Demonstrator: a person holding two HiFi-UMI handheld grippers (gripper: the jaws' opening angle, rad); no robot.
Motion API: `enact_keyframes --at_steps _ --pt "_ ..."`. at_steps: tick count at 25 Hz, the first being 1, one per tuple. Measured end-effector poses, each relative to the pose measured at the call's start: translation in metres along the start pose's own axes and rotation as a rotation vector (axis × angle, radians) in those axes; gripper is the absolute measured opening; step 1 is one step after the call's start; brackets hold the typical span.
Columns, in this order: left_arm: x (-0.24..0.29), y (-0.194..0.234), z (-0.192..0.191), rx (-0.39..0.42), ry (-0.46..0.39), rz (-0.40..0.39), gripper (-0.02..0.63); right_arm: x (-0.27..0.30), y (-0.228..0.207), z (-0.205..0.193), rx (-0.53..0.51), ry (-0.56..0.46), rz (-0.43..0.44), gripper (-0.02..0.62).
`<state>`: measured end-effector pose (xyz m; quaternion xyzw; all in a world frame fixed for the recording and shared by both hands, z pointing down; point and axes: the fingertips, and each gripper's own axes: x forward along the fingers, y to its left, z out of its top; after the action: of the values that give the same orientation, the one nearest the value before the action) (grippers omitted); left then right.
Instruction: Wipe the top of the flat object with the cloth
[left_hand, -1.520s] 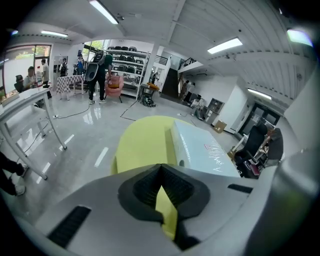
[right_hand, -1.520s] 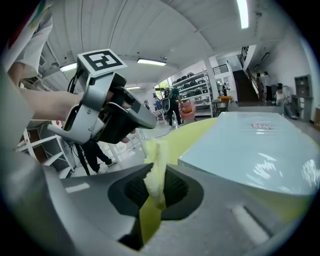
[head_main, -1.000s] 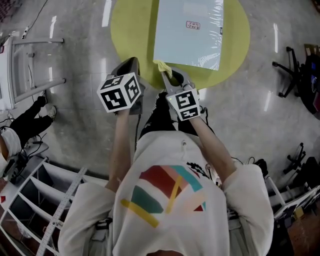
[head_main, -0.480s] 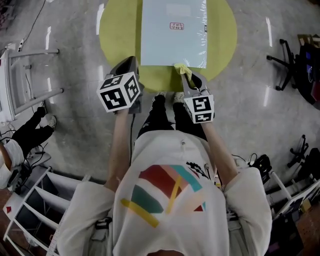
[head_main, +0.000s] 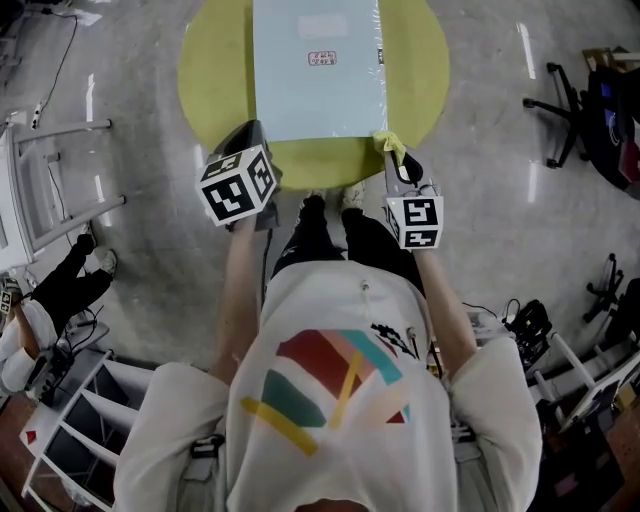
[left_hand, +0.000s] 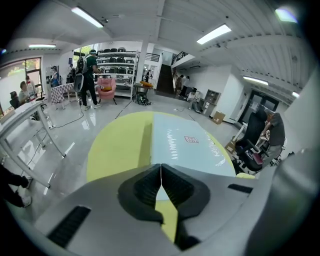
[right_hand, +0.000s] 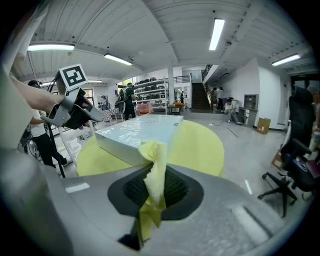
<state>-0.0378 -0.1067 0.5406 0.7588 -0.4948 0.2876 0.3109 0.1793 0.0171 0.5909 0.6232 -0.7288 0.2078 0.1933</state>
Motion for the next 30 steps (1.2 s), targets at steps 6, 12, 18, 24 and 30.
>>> enact_keyframes --at_steps 6,12,18,24,30 --pt "-0.001 -0.002 0.009 0.001 -0.012 0.012 0.015 -0.012 -0.015 0.003 0.025 -0.011 -0.012 0.026" --pt "0.006 -0.011 0.013 -0.002 -0.009 -0.005 0.015 -0.006 -0.051 0.074 -0.005 -0.168 0.02 0.026" --pt "0.007 -0.015 -0.001 -0.009 0.039 0.005 0.015 0.065 -0.096 0.135 0.004 -0.231 0.115 0.026" --pt "0.017 -0.02 -0.015 -0.005 0.096 0.002 0.015 0.152 -0.134 0.174 -0.034 -0.185 0.154 0.026" --pt "0.029 -0.028 -0.027 -0.016 0.154 -0.01 0.015 0.206 -0.156 0.176 0.021 -0.129 0.161 0.026"
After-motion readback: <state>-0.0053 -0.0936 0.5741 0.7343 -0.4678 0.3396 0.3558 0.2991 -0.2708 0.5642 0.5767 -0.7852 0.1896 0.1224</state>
